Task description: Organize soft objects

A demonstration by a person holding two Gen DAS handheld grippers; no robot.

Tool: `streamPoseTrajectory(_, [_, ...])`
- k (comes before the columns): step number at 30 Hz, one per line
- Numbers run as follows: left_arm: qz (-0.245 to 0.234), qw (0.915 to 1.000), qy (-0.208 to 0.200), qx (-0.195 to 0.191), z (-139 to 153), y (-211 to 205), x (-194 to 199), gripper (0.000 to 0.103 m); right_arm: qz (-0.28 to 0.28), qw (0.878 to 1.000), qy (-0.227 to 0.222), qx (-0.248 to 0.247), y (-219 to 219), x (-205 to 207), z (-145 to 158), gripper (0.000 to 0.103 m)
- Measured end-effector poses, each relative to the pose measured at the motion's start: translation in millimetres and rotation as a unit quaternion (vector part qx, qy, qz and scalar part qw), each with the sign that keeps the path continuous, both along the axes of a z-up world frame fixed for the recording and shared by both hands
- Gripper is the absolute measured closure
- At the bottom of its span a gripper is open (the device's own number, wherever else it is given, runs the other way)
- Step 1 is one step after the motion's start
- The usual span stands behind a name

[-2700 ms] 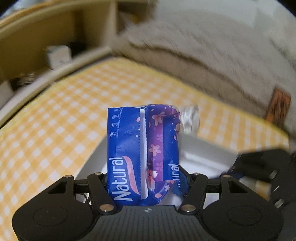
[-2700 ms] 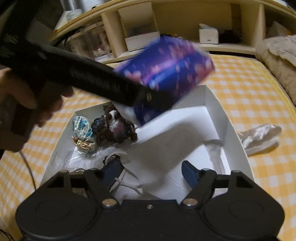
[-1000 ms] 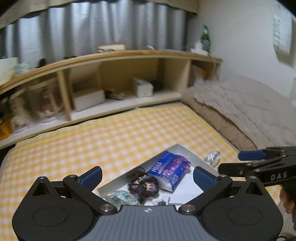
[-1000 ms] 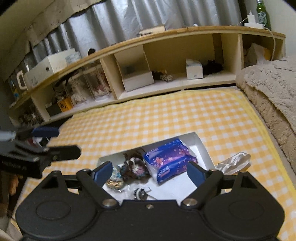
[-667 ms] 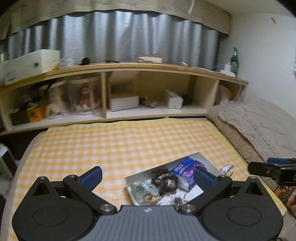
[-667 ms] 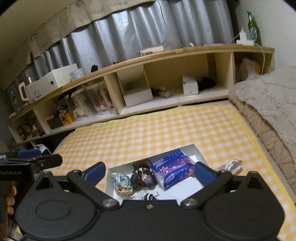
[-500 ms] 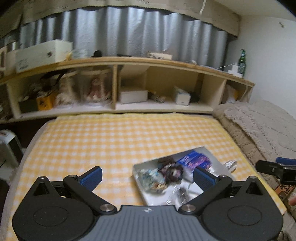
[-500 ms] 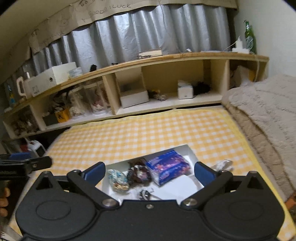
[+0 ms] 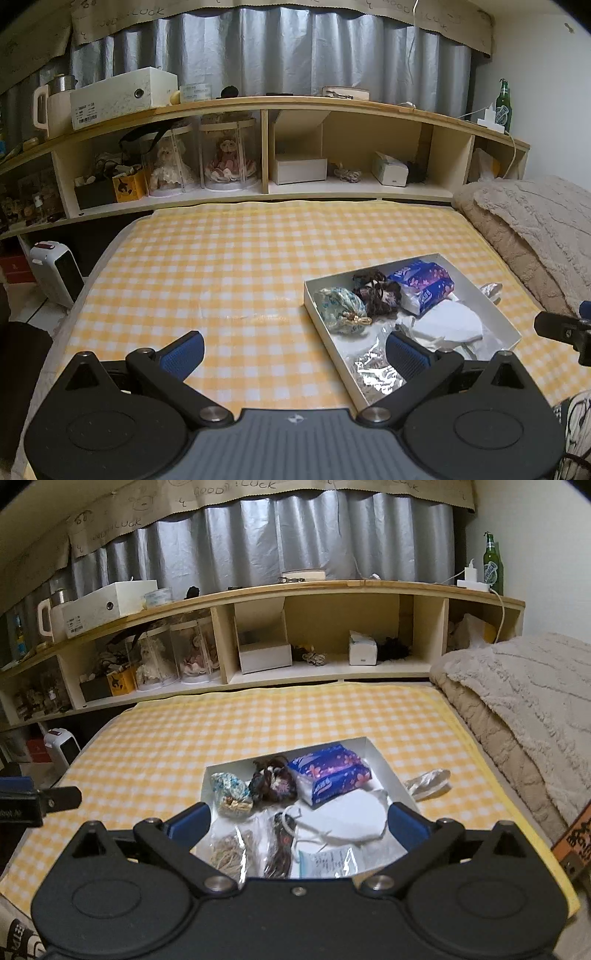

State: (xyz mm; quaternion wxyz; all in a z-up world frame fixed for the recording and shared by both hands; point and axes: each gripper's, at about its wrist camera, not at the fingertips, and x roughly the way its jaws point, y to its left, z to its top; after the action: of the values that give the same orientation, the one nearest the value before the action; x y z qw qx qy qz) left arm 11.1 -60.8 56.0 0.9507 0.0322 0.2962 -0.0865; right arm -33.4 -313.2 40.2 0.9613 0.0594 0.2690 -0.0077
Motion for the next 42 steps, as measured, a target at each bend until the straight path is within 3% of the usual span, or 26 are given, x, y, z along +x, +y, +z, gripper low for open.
streamPoseTrajectory(10, [0.0,0.9999,-0.005,0.011,-20.2,-1.3,-20.7,0.0,-0.015,1.0,0.002,-0.019,15.0,-18.8,-18.8,0.0])
streamPoseTrajectory(17, [-0.002,0.9996,-0.011,0.025,-28.5,-3.0,-26.7,0.0,-0.037,0.998,-0.001,-0.057,22.1,-21.4,-25.1,0.0])
streamPoseTrajectory(42, [0.012,0.9994,-0.019,0.025,-38.7,2.4,-31.4,0.0,-0.039,0.998,0.001,-0.039,20.4,-26.7,-31.7,0.0])
